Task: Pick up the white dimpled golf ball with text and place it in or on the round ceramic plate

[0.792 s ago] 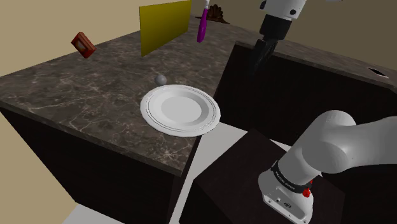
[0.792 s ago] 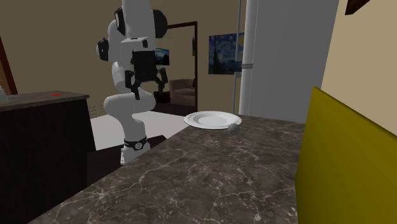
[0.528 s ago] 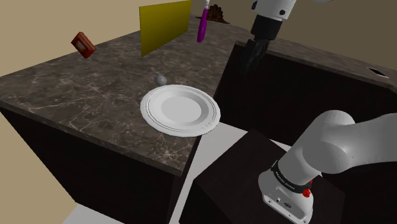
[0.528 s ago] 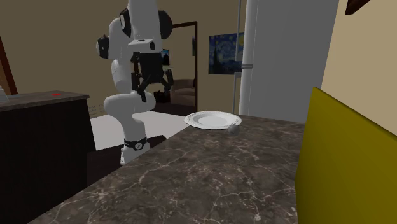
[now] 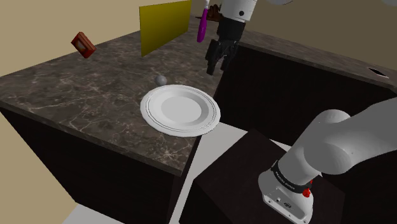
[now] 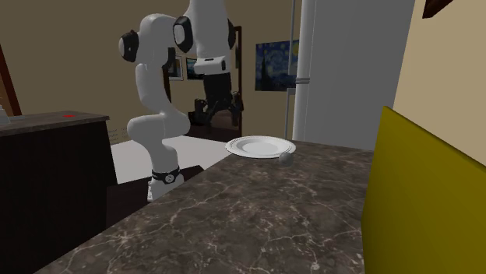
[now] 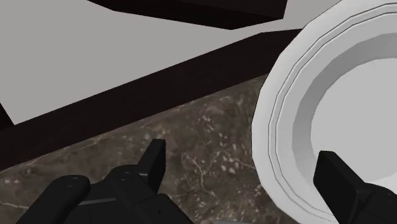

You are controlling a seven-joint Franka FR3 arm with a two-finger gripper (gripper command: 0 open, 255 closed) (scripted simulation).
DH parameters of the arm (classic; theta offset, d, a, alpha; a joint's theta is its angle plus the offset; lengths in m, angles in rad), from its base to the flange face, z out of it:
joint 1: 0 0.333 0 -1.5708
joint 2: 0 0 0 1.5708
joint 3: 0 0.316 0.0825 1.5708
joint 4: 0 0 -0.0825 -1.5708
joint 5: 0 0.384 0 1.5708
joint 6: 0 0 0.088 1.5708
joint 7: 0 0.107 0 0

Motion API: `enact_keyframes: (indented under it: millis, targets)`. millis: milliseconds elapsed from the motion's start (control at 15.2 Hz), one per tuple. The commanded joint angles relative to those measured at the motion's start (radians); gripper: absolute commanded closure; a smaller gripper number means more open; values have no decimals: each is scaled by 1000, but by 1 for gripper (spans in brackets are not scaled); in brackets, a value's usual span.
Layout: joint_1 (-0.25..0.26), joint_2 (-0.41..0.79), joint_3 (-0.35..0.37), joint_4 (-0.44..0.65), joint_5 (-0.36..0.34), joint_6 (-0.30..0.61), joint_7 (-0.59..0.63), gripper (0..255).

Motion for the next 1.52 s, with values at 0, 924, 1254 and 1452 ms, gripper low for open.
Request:
enact_keyframes:
  millis: [0,924,1254,1452]
  targets:
    - [8,73,20,42,16,34,24,0]
    - [57,492,114,353,42,163,165,0]
    - [63,507,121,304,44,228,164,0]
    - [64,509,121,299,44,235,164,0]
